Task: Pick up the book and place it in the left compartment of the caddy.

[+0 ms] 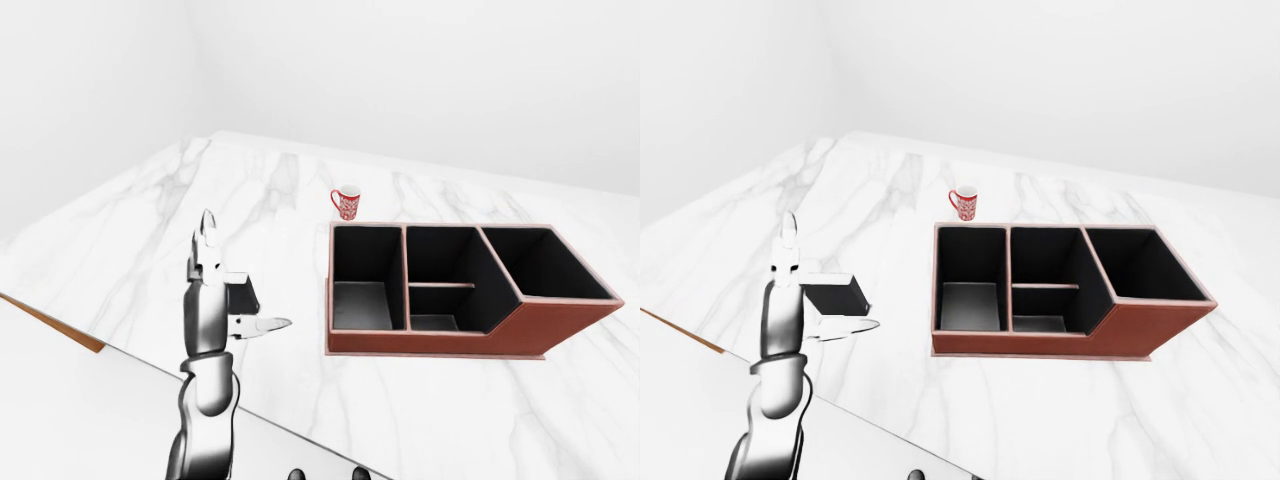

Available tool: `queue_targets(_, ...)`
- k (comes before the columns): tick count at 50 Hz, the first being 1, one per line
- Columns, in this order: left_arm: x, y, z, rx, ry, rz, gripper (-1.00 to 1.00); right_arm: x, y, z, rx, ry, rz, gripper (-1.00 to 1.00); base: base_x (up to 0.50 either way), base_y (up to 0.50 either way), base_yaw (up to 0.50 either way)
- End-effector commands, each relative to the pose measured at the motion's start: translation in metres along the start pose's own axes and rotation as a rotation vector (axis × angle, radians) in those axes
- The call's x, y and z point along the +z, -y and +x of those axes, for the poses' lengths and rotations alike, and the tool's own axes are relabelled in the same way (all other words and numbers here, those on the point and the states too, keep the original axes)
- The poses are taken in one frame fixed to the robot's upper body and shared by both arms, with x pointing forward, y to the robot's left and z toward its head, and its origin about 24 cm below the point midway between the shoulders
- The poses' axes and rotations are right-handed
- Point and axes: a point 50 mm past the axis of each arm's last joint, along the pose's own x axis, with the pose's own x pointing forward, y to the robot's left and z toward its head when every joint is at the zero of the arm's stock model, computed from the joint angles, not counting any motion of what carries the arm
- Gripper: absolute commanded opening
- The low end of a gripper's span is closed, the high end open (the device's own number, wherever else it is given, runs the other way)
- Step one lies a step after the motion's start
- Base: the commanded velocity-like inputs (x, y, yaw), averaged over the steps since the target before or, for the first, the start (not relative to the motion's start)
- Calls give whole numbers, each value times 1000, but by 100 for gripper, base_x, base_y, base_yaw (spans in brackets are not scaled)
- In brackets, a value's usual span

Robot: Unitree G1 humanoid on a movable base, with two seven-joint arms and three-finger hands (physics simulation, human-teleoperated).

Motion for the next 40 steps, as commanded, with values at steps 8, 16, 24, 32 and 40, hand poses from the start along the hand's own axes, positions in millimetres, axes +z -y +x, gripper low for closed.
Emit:
queue_targets(8,45,-11,-6,227,204,478,100,-1,5,1,-32,-5,-6,100,0,0,0)
queue_targets(16,51,-3,-13,228,279,699,100,-2,8,3,-56,-9,-4,100,0,0,0)
queue_targets(24,38,11,-18,211,328,868,100,-4,9,3,-65,-14,-4,100,0,0,0)
queue_targets(32,44,12,-20,165,337,925,100,-3,6,2,-40,-10,2,100,0,0,0)
queue_targets(40,48,17,-21,135,334,921,100,-4,5,1,-19,-14,-1,100,0,0,0)
